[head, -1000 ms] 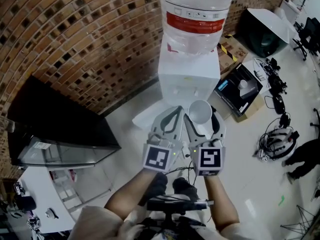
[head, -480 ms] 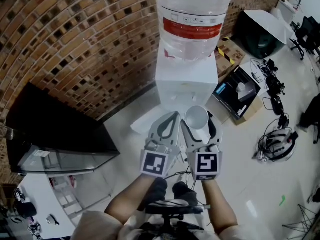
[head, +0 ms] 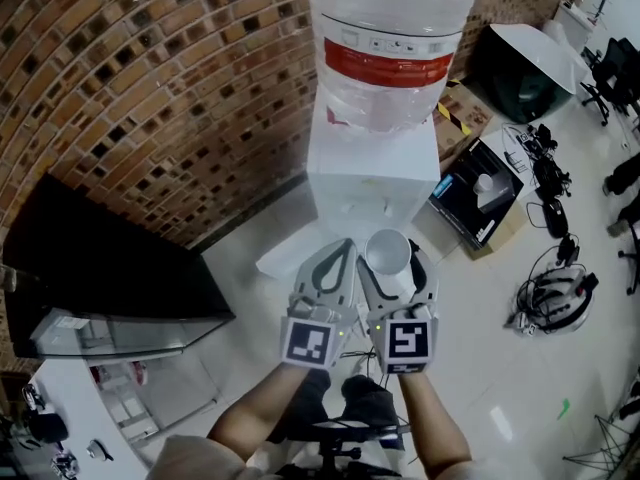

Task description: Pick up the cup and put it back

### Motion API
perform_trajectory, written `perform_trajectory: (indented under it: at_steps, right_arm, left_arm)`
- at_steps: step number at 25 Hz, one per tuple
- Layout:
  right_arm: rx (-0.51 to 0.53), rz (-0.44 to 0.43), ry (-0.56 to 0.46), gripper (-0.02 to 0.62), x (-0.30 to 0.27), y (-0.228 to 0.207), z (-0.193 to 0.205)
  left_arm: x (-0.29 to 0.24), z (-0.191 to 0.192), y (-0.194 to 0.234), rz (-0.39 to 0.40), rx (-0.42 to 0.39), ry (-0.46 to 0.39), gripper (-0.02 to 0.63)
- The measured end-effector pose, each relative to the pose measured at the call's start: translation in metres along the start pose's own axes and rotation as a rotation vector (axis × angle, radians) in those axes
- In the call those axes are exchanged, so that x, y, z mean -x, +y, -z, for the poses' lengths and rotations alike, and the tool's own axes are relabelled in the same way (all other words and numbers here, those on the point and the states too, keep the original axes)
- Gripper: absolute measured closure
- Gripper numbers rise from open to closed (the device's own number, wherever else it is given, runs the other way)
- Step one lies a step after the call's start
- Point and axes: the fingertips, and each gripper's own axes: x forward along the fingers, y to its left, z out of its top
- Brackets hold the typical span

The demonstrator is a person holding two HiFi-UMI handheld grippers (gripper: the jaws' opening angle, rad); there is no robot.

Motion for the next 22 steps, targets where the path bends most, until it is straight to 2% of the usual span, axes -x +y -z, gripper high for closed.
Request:
perform_trajectory:
  at_steps: [9,14,22]
  right_arm:
    - [-0.008,0.012,0.005,0.255,-0.046,-0.002,0.094]
    - [-0.019,0.019,0.011,0.255,-0.081,0.000,0.185]
    - [-0.068,0.049,0.026,0.255,-0.145,0.000,0.355]
  left_arm:
    - [-0.001,0.108,0.018,-0.012,-0.011,0.007,0.604]
    - [-0.001,0.202,0.032,-0.009,-0.030,0.010,0.604]
    - [0.004,0.374,0.054,-0.008,-0.029,0.027,0.604]
